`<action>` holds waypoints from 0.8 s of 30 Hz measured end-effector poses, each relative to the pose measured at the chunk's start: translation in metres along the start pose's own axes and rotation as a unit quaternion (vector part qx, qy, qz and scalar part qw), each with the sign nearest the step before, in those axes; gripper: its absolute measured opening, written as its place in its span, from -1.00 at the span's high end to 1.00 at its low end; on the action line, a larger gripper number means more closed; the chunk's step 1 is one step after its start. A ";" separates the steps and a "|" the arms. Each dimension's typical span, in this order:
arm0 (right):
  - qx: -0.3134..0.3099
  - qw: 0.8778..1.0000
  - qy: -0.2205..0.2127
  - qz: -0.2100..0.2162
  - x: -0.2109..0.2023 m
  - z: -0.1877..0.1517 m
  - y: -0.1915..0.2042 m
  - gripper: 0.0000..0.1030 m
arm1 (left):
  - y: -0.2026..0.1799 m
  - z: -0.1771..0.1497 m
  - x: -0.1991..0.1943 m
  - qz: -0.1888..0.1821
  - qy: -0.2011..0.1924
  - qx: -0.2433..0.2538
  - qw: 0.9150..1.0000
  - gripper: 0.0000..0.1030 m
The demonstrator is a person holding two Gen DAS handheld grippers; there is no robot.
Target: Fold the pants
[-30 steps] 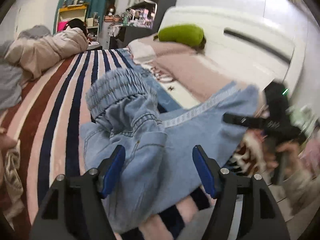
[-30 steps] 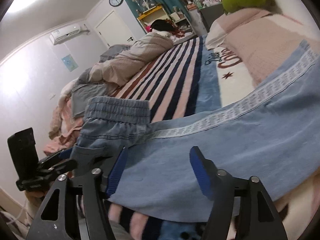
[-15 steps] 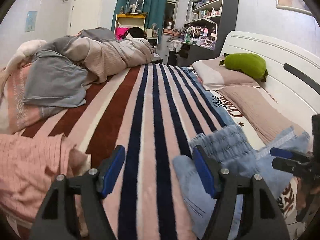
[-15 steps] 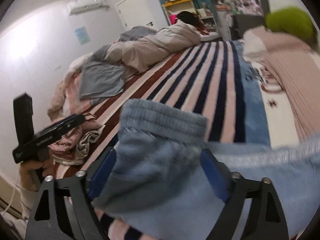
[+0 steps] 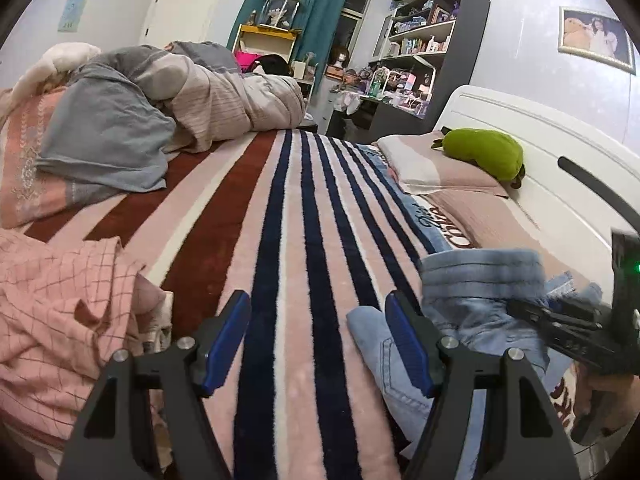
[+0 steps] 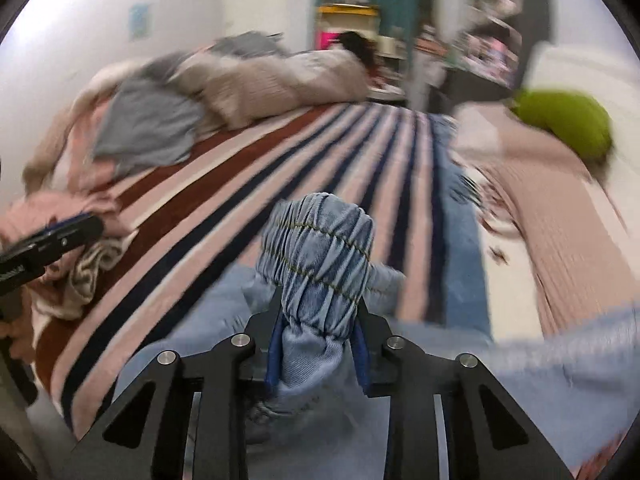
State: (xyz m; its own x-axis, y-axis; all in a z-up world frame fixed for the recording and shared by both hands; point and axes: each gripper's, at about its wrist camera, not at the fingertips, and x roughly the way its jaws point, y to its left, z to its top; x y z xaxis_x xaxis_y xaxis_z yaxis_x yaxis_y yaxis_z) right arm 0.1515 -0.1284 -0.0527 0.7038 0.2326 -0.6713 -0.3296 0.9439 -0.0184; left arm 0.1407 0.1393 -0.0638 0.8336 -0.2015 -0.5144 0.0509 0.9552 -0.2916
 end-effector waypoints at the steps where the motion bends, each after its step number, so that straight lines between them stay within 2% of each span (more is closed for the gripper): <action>1: 0.023 1.000 0.008 0.002 -0.005 -0.008 -0.012 0.55 | 0.000 -0.001 0.000 -0.002 0.000 -0.003 1.000 -0.28; 3: 0.092 0.995 0.036 0.025 -0.012 -0.030 -0.041 0.52 | -0.001 -0.003 0.000 -0.003 0.003 -0.005 1.000 -0.28; 5: 0.178 0.978 0.081 0.069 -0.007 -0.062 -0.071 0.48 | -0.004 -0.005 0.001 -0.004 0.004 -0.005 1.000 -0.28; 8: 0.238 0.956 0.125 0.116 0.000 -0.092 -0.091 0.35 | -0.006 -0.009 0.002 -0.007 0.011 -0.004 1.000 -0.28; 9: 0.242 0.954 0.129 0.122 -0.002 -0.095 -0.095 0.26 | -0.007 -0.011 0.003 -0.006 0.015 -0.002 1.000 -0.28; 10: 0.237 0.955 0.128 0.121 -0.007 -0.094 -0.096 0.21 | -0.007 -0.013 0.004 -0.006 0.018 -0.001 1.000 -0.28; 11: 0.225 0.960 0.120 0.112 -0.015 -0.089 -0.097 0.00 | -0.007 -0.015 0.004 -0.007 0.021 -0.003 1.000 -0.28; 12: 0.216 0.965 0.110 0.102 -0.021 -0.084 -0.097 -0.29 | -0.005 -0.017 0.005 -0.009 0.025 -0.008 1.000 -0.28; 14: 0.203 0.971 0.084 0.097 -0.033 -0.069 -0.101 -0.63 | -0.002 -0.018 0.007 -0.007 0.027 -0.013 1.000 -0.28; 18: 0.181 0.975 0.078 0.098 -0.022 -0.034 -0.108 -0.66 | 0.000 -0.019 0.009 -0.010 0.030 -0.021 0.999 -0.28; 22: 0.158 0.975 0.140 0.063 0.020 -0.032 -0.108 -0.66 | -0.002 -0.021 0.009 -0.005 0.033 -0.016 0.999 -0.28; 24: 0.166 0.966 0.174 0.094 0.042 -0.044 -0.104 -0.66 | -0.002 -0.022 0.010 -0.001 0.034 -0.014 0.999 -0.28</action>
State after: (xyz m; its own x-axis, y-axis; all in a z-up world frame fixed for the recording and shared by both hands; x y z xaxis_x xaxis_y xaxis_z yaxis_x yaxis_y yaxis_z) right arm 0.1876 -0.2268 -0.1122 0.3784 0.3697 -0.8486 -0.1706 0.9289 0.3286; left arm 0.1366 0.1302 -0.0862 0.7938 -0.2196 -0.5672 0.0369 0.9482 -0.3155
